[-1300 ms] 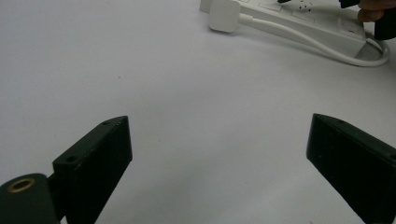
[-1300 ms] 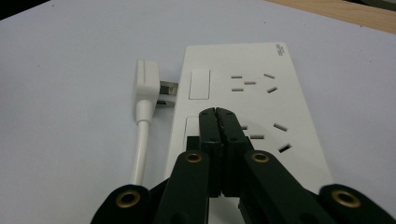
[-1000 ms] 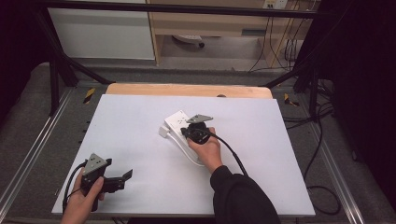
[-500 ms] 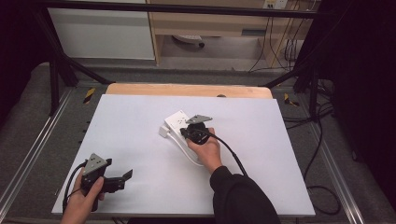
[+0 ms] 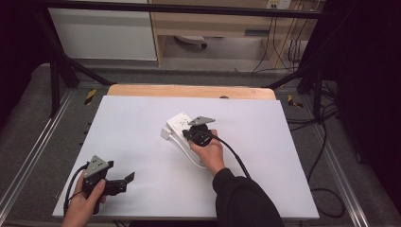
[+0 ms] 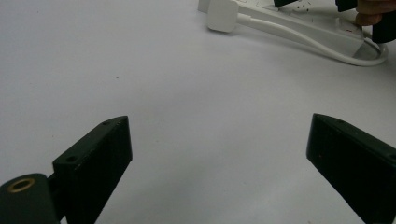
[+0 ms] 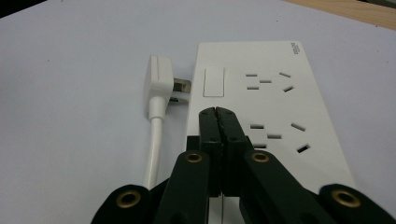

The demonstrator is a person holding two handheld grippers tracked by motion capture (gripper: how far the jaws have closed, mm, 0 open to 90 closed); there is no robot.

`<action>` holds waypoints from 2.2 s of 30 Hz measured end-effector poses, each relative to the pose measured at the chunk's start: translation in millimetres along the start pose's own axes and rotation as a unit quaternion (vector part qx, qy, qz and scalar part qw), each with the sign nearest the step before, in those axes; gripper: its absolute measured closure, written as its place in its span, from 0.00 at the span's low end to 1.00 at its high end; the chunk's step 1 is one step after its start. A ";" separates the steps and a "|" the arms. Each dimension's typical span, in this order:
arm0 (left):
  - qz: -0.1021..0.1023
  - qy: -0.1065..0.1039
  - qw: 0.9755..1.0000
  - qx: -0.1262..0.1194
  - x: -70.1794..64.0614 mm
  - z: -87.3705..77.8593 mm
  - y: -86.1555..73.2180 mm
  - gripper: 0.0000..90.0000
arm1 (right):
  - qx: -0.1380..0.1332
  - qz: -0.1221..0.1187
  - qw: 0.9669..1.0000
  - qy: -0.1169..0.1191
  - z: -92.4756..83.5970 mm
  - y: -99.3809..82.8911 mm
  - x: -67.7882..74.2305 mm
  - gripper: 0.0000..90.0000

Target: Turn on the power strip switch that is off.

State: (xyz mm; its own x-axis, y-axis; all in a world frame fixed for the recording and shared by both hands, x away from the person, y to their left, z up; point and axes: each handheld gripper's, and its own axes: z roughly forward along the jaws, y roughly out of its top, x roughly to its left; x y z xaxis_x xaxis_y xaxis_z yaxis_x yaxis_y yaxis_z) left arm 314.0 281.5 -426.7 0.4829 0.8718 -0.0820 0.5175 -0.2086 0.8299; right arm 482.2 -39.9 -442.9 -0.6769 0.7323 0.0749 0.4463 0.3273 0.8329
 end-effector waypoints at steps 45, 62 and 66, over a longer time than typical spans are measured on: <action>0.001 0.001 1.000 0.002 -0.1 0.2 -0.3 0.08 | 0.007 -0.007 1.000 -0.003 0.3 -0.8 -0.3 1.00; 0.001 0.000 1.000 0.002 0.4 0.0 -0.4 0.08 | 0.008 -0.001 1.000 0.000 -4.3 3.7 -0.9 1.00; 0.000 0.001 1.000 0.002 0.7 -0.2 -0.5 0.08 | 0.008 -0.001 1.000 -0.003 -7.2 5.0 -1.8 1.00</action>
State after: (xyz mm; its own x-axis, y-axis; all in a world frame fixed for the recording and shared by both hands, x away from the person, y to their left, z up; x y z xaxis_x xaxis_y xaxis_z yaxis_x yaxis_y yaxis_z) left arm 314.0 282.3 -427.1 0.4827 0.8721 -0.0807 0.5195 -0.2110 0.8280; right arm 481.4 -43.8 -434.9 -0.6751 0.7344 0.0699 0.4533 0.3382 0.8247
